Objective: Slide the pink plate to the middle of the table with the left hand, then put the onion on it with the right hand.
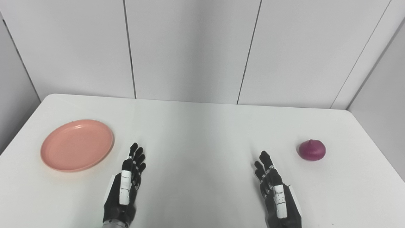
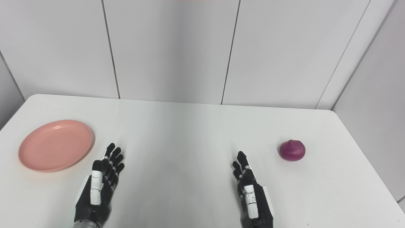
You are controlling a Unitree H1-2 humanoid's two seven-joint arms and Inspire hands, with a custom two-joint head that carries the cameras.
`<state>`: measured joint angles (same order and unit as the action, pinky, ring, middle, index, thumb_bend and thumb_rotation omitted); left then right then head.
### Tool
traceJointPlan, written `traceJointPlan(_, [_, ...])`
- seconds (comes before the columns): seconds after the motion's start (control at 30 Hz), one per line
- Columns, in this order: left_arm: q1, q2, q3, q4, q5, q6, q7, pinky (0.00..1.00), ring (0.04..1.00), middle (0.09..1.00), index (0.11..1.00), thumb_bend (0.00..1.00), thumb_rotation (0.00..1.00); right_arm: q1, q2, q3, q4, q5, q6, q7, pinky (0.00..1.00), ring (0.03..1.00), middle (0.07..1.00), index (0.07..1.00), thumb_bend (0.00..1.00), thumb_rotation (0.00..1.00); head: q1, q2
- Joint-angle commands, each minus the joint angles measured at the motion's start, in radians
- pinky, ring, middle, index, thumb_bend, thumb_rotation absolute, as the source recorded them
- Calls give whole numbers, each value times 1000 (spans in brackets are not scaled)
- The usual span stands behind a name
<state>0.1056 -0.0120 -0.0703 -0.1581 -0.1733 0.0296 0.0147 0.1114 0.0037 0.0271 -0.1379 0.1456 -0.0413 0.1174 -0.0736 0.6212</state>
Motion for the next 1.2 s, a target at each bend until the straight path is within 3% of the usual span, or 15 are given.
traceJointPlan(0.0, [99,-10,7,-19,-9,2,-12,1000,1000,1000,1000,852,998,53,-15,-9,72,4,-3,4,1000,982,998,976,825,905,-1,-2])
traceJointPlan(0.9, [101,-16,6,-18,-11,-6,-24,1000,1000,1000,1000,860,1000,55,-20,-10,75,7,-1,9,1000,981,990,975,849,906,12,-8])
traceJointPlan(1.17, [105,-29,-6,-15,7,-10,-12,1000,1000,1000,1000,856,1000,58,-29,-18,76,25,-7,20,1000,983,996,974,840,900,66,-26])
